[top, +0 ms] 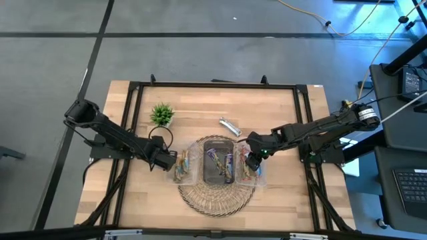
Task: Pick and place Granola Bars by type
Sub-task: Put the red granola bar into the right transparent bin
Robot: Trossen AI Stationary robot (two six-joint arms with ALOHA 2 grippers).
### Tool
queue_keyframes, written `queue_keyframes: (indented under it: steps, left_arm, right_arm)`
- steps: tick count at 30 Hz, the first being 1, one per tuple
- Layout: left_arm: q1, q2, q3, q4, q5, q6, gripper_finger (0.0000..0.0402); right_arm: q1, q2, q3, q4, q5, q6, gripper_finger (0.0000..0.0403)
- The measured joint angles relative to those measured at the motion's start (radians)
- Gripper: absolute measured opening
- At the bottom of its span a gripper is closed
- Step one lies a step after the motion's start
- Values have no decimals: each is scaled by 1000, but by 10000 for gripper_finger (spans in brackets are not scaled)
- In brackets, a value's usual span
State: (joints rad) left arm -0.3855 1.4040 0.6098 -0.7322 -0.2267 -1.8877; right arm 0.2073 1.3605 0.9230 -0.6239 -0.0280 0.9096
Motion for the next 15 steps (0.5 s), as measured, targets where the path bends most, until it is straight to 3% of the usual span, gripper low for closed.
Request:
queue_keyframes:
  steps: [15]
  left_arm:
    - [0, 2, 30, 82, -26, -2, 65]
  right_arm:
    - [0, 0, 0, 0, 0, -1, 159]
